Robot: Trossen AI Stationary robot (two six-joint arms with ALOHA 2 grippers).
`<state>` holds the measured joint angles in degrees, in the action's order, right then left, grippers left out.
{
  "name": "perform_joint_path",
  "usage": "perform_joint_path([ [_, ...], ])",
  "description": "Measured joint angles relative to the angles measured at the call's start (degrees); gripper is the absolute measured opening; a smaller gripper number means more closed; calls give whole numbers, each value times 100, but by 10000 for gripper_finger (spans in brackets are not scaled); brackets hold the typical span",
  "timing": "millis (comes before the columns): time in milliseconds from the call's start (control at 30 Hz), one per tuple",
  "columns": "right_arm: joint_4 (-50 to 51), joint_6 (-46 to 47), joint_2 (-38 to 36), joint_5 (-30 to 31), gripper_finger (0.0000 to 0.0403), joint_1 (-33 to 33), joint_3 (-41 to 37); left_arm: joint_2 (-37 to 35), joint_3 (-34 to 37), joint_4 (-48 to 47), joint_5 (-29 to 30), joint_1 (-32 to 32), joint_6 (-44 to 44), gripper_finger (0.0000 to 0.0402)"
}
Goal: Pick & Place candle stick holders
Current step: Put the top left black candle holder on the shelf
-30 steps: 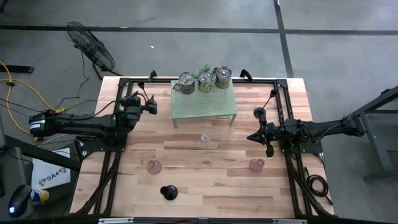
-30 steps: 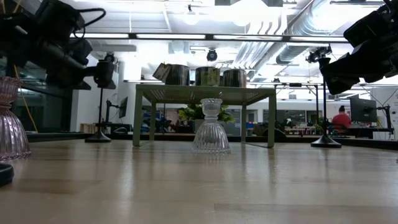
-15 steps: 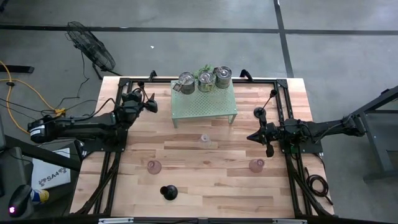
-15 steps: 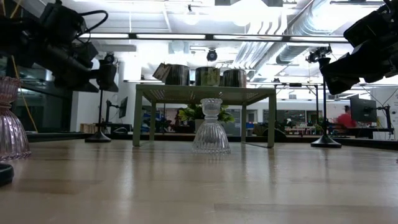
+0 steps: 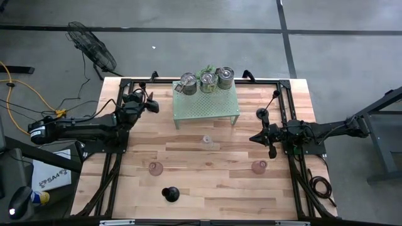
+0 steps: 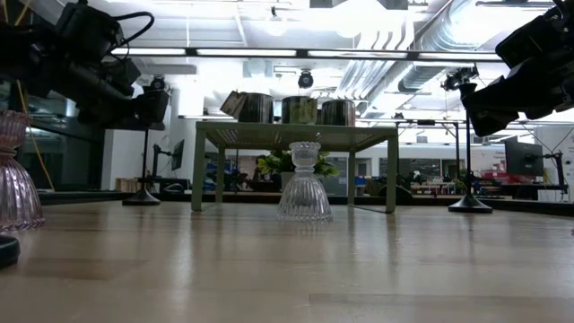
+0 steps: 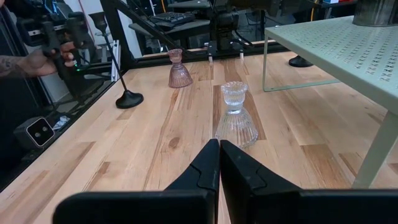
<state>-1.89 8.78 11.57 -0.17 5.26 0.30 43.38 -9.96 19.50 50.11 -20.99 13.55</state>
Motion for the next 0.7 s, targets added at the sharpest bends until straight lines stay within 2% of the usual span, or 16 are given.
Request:
perform_joint_path([
  [333, 0, -2, 0, 1, 3, 1, 0, -2, 0, -36, 15, 0, -1, 95],
  [700, 0, 0, 0, -1, 4, 0, 2, -2, 0, -40, 13, 0, -4, 25],
])
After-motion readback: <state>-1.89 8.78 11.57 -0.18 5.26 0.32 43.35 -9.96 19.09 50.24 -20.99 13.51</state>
